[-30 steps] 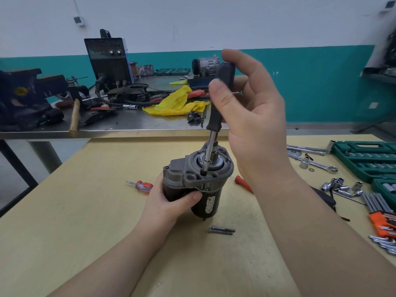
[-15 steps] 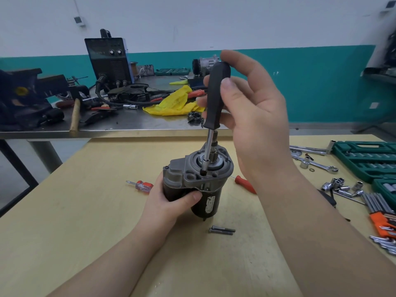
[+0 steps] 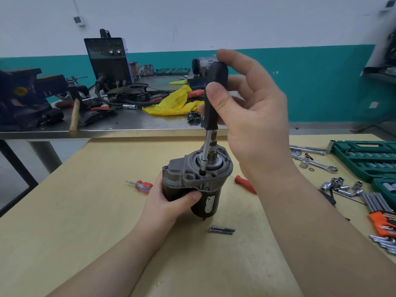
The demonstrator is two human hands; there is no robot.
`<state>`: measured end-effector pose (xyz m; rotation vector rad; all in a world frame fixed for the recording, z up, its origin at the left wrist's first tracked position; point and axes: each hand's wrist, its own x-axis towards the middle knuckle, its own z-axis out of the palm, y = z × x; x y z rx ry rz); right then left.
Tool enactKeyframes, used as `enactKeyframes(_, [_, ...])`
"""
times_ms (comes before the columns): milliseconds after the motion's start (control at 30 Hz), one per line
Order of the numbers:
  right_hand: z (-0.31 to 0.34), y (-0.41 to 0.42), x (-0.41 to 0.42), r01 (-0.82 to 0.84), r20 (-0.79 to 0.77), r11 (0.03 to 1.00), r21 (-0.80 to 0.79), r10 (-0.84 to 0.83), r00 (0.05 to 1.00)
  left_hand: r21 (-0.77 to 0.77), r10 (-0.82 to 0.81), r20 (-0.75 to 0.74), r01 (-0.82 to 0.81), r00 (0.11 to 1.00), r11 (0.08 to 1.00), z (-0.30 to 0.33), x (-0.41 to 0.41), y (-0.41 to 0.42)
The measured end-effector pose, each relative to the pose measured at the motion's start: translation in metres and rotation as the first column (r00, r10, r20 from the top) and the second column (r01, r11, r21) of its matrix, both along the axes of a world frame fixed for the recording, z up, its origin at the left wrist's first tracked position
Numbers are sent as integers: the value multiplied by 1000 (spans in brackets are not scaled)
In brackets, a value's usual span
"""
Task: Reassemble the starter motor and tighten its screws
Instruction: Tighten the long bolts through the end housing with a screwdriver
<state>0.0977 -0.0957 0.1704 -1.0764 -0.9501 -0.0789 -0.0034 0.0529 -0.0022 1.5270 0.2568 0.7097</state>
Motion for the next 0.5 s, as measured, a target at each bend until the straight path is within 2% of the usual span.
enactKeyframes(67, [-1, 1, 1, 91, 29, 996, 3, -91, 995, 2, -8, 4, 8, 1000, 1000, 1, 0, -1])
enactKeyframes(133, [-2, 3, 1, 108, 20, 994, 14, -108, 994, 4, -14, 6, 14, 1000, 1000, 2, 0, -1])
enactKeyframes(233, [-2, 2, 1, -41, -82, 999, 31, 44, 996, -3, -14, 6, 14, 1000, 1000, 3, -1, -2])
enactKeyframes(300, [-1, 0, 1, -94, -94, 996, 12, 95, 991, -8, -17, 6, 17, 1000, 1000, 3, -1, -2])
enactKeyframes(433, [0, 0, 1, 32, 19, 999, -16, -31, 999, -16, -26, 15, 26, 1000, 1000, 2, 0, -1])
enactKeyframes(500, [0, 1, 0, 66, 26, 998, -12, -66, 997, -2, -26, 20, 26, 999, 1000, 1, 0, -1])
